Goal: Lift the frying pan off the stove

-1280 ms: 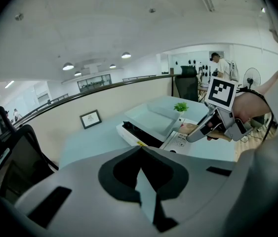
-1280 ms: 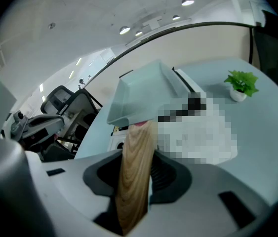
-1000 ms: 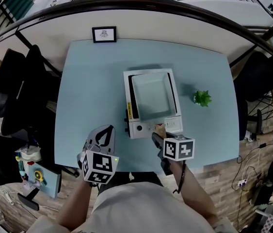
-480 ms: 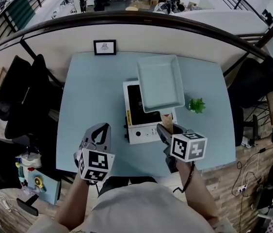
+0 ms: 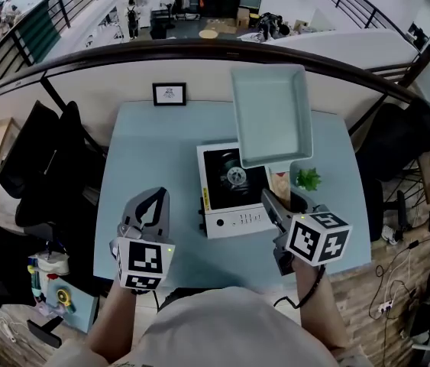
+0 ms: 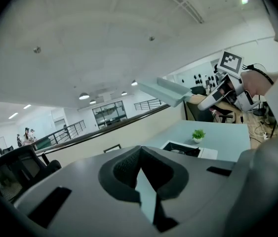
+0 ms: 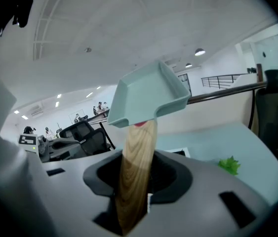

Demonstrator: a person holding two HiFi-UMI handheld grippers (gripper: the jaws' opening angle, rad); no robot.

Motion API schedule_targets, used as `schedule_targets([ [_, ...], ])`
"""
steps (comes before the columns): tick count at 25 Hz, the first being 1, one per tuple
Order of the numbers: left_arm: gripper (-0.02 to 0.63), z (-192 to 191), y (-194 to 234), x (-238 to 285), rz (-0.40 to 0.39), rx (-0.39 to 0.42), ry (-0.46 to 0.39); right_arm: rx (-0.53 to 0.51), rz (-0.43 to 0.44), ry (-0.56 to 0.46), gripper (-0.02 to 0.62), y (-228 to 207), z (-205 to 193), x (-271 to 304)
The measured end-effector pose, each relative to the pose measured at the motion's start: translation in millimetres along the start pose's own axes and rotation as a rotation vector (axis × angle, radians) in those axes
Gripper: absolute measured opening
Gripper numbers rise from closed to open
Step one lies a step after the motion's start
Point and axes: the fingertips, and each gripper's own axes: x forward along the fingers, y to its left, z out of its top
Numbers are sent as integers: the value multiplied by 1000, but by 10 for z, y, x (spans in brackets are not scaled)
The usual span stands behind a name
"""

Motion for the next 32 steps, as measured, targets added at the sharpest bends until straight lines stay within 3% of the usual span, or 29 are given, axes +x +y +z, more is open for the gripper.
schedule_targets([
  [10, 2, 300, 128, -272, 53, 32, -116, 1, 38, -43, 138, 269, 11, -279],
  [24, 2, -56, -108, -411, 17, 17, -39, 55, 59, 65, 138, 268, -590, -336],
  [32, 2, -69, -185, -415, 6, 22, -29, 32, 67, 102, 138, 266, -735, -334],
])
